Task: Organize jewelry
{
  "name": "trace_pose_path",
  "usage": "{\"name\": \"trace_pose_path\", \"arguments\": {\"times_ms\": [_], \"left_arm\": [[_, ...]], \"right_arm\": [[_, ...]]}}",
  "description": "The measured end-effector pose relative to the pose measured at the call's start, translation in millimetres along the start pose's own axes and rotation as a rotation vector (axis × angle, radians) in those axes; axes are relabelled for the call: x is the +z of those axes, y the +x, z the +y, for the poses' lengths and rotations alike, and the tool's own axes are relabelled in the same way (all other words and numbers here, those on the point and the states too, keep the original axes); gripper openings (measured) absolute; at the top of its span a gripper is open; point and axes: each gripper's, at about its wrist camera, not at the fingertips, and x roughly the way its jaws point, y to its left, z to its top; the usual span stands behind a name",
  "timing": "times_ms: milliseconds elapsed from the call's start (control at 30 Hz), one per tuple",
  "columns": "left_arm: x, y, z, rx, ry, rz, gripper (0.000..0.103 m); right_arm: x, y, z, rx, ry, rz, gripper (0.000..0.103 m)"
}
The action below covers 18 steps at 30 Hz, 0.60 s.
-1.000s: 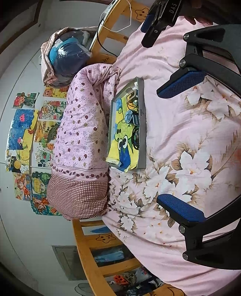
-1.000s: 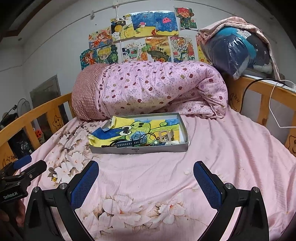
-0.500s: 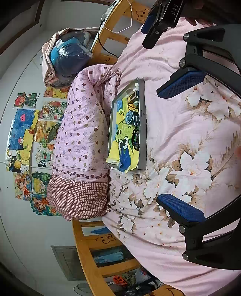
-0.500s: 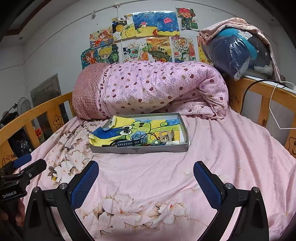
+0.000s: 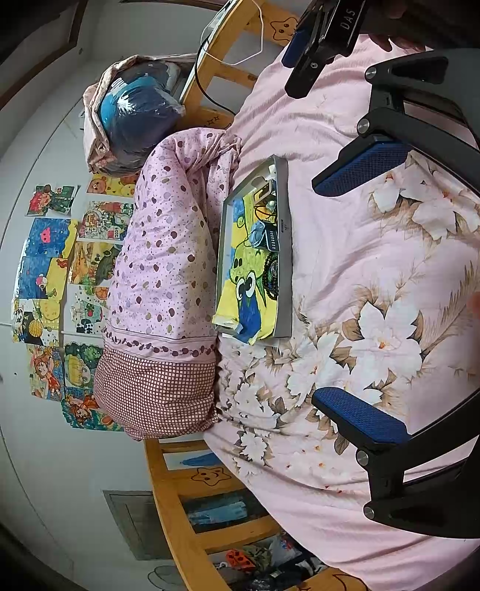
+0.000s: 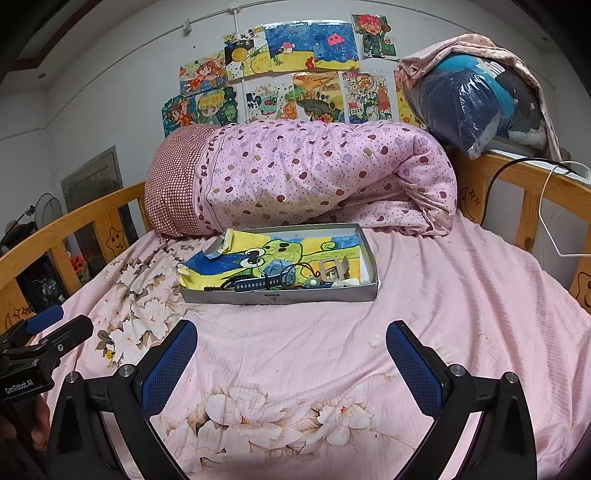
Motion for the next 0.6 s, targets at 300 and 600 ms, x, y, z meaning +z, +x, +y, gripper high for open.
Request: {"name": "trace_pose_path", "arguments": {"times_ms": [300,600], "left_arm": [[0.3,-0.1,-0.9,0.000,0.001,-0.001,0.101],[-0.8,0.0,-1.2,0.001,0.001,-0.001,0.101]], "right_arm": [[0.1,0.1,0.1,-0.001,0.000,0.001,0.103],[-0.2,0.5,0.6,-0.001,-0.001,0.001,0.103]]}}
